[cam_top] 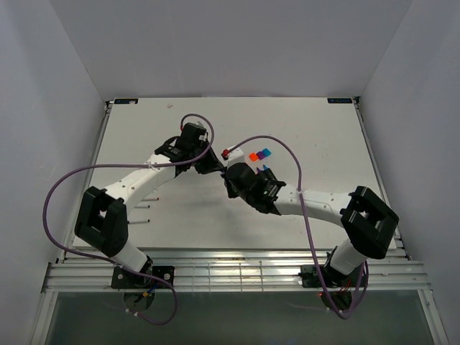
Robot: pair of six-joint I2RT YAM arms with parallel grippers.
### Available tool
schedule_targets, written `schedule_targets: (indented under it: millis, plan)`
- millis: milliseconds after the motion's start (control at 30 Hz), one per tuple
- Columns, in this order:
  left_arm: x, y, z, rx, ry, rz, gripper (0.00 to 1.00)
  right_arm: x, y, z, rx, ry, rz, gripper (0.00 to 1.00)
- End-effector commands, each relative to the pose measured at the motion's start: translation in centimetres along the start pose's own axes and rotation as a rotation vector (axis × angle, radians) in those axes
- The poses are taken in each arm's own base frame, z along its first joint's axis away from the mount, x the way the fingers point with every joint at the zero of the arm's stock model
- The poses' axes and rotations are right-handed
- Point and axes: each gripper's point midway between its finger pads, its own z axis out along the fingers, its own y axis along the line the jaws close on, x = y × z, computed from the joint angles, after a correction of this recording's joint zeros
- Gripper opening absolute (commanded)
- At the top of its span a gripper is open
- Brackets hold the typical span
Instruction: Open the pen caps
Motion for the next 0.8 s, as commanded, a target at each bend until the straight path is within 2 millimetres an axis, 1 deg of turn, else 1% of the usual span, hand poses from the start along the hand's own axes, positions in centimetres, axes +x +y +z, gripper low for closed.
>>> schedule_targets:
  millis: [0,33,67,100,133,167,200,233,267,300,333,367,400,433,467,500,567,600,633,667,700,733,767]
  plan:
    - [-6.9,2.4,-0.3,-0.106,-0.253,-0.017,0.0,4.9,-7.1,-2.5,0.292,0.191,-0.221,0.08]
    - [-6.8,2.6,-0.3,-0.108,-0.253,-0.012,0.0,4.6,-5.3,-2.0,0.181,0.184,-0.188,0.08]
    - [-6.6,2.9,-0.3,-0.116,-0.251,-0.01,0.0,4.8,-5.2,-1.8,0.123,0.191,-0.159,0.08]
    - [-6.6,3.2,-0.5,-0.117,-0.25,-0.005,0.0,4.9,-2.5,-2.2,-0.064,0.211,-0.11,0.08]
    - [-6.6,3.3,-0.4,-0.118,-0.251,-0.004,0.0,4.1,-0.8,-2.1,-0.184,0.182,-0.061,0.08]
    - [-6.5,3.6,-0.7,-0.114,-0.251,-0.004,0.0,4.6,-0.9,-2.1,-0.271,0.198,-0.002,0.08]
    - [-6.8,3.4,-0.9,-0.081,-0.257,0.003,0.0,4.6,2.4,-3.8,-0.516,0.228,0.073,0.08]
    - [-6.9,3.2,-1.1,-0.064,-0.264,0.002,0.0,3.0,3.9,-4.3,-0.647,0.169,0.103,0.08]
    - [-7.0,3.2,-1.4,-0.054,-0.268,-0.003,0.0,2.4,4.2,-4.8,-0.739,0.152,0.145,0.08]
    - [-7.4,3.4,-1.9,-0.042,-0.276,-0.014,0.0,3.5,5.0,-5.7,-0.839,0.181,0.18,0.08]
    - [-7.4,2.9,-2.3,-0.015,-0.266,-0.022,0.0,3.4,6.4,-7.9,-0.982,0.218,0.24,0.08]
    - [-7.5,2.8,-2.6,-0.006,-0.274,-0.025,0.0,1.9,7.2,-8.7,-1.07,0.139,0.218,0.08]
    - [-7.8,2.5,-3.4,0.008,-0.291,-0.023,0.0,2.7,7.5,-9.9,-1.14,0.164,0.228,0.08]
    - [-7.9,2.4,-3.7,0.011,-0.297,-0.027,0.0,2.4,8.0,-10.8,-1.181,0.177,0.264,0.08]
    - [-8.0,2.4,-4.0,0.012,-0.3,-0.029,0.0,1.3,8.3,-11.6,-1.235,0.108,0.235,0.08]
    - [-8.2,2.1,-4.5,0.024,-0.313,-0.032,0.0,1.8,8.3,-12.3,-1.264,0.12,0.245,0.08]
    - [-8.3,2.1,-4.8,0.021,-0.315,-0.024,0.0,1.4,8.2,-12.1,-1.247,0.103,0.259,0.08]
    - [-8.3,2.2,-4.7,0.012,-0.312,-0.021,0.0,2.2,7.8,-10.7,-1.16,0.146,0.294,0.08]
    - [-8.5,2.3,-4.3,-0.001,-0.307,-0.013,0.0,1.7,7.5,-9.5,-1.095,0.138,0.277,0.08]
    - [-8.2,2.7,-4.0,-0.019,-0.292,0.0,0.0,2.1,6.9,-8.2,-1.026,0.118,0.207,0.08]
    - [-8.2,2.8,-3.6,-0.028,-0.284,0.004,0.0,4.0,5.2,-5.9,-0.839,0.201,0.229,0.08]
    - [-8.0,3.1,-2.9,-0.039,-0.265,0.011,0.0,2.8,4.5,-4.6,-0.749,0.183,0.188,0.08]
    - [-7.7,3.0,-2.5,-0.034,-0.244,0.018,0.0,3.3,3.9,-3.8,-0.667,0.201,0.149,0.08]
